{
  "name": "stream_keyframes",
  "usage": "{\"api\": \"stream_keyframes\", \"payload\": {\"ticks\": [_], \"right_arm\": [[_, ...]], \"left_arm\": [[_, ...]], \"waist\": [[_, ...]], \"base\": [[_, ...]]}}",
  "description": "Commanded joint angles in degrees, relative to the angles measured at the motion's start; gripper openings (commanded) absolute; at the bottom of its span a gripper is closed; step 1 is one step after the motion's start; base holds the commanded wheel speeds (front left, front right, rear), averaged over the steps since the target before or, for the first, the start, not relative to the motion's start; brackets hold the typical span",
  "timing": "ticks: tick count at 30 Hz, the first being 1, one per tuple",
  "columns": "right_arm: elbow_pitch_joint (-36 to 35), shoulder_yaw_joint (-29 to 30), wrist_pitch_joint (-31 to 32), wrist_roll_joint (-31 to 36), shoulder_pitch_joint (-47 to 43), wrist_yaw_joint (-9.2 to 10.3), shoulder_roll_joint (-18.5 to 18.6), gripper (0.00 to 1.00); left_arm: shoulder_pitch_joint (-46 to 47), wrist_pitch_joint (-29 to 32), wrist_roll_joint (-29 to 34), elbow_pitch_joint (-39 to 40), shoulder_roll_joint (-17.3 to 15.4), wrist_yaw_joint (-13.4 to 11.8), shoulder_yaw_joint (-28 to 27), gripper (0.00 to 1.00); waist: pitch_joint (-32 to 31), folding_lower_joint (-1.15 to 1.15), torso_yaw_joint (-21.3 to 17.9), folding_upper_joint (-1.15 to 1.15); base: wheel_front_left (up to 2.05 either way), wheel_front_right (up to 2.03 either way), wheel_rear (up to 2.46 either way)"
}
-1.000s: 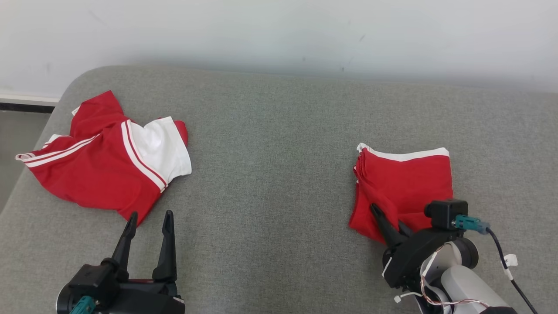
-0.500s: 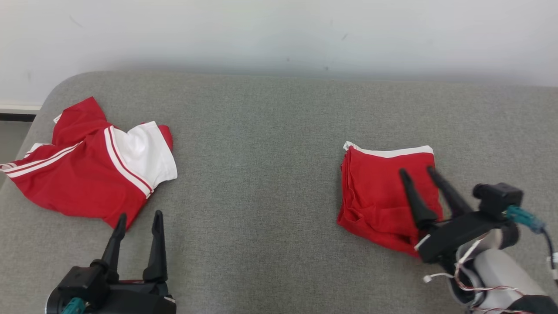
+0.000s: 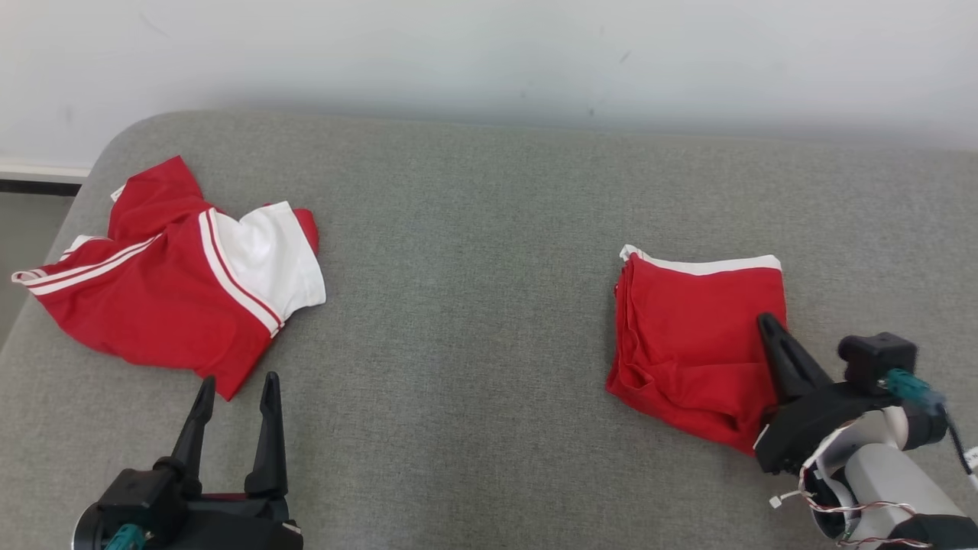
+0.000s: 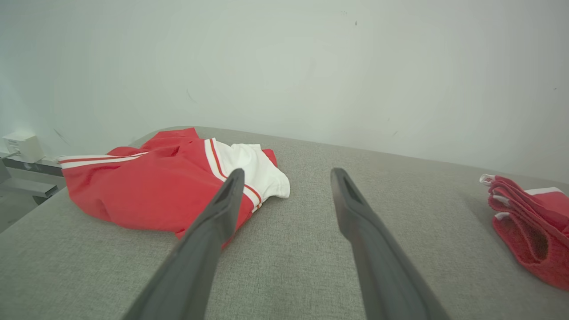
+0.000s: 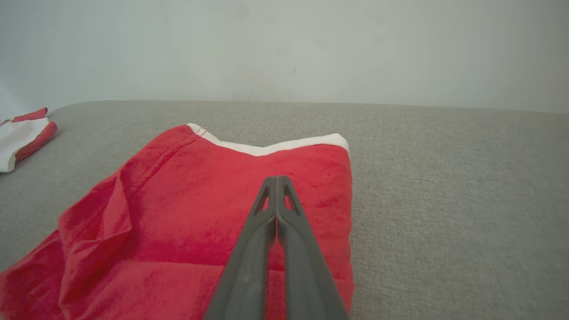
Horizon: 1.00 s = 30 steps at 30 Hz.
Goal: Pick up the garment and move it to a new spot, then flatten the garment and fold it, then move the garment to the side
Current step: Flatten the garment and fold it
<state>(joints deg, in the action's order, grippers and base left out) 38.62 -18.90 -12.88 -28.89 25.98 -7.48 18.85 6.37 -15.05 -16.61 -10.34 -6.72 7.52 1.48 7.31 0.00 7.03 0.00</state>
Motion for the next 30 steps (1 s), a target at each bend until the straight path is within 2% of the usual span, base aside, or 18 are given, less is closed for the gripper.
{"api": "stream_keyframes", "payload": {"ticks": [1,8,13,18,24,30], "right_arm": [[1.68,-0.95,-0.46,1.58,1.05,-0.03,-0.47,0.0],[6.74,-4.53,-1.94,4.4,2.21,-0.03,-5.05,0.0],[6.81,-5.39,-2.28,3.93,1.19,-0.03,-8.44,0.0],[3.62,-4.8,-2.34,5.09,-0.34,-0.03,-11.76,0.0],[-1.63,-1.97,-2.35,6.62,-1.65,-0.03,-12.75,0.0],[-8.95,3.55,-2.36,8.53,-3.85,-0.03,-10.94,0.0]], "left_arm": [[0.08,-0.18,0.52,-0.11,-0.15,-0.07,0.31,1.0],[0.94,-0.18,0.2,-0.97,-0.47,-0.07,1.31,1.0],[0.77,-0.18,0.14,-1.18,-0.43,-0.07,1.33,1.0],[0.7,-0.18,0.18,-1.28,-0.18,-0.07,1.17,1.0],[0.71,-0.18,0.55,-1.48,-0.39,-0.07,0.95,1.0],[0.18,-0.18,0.91,-1.49,-0.55,-0.07,0.55,1.0]], "waist": [[0.4,0.0,0.51,0.0],[0.46,0.0,1.93,0.0],[0.36,0.0,2.28,0.0],[0.47,0.0,2.37,0.0],[0.11,0.0,1.01,0.0],[-0.71,0.0,-1.3,0.0]], "base": [[0.0,0.0,0.0],[0.0,0.0,0.0],[0.0,0.0,0.0],[0.0,0.0,0.0],[0.0,0.0,0.0],[0.0,0.0,0.0]]}}
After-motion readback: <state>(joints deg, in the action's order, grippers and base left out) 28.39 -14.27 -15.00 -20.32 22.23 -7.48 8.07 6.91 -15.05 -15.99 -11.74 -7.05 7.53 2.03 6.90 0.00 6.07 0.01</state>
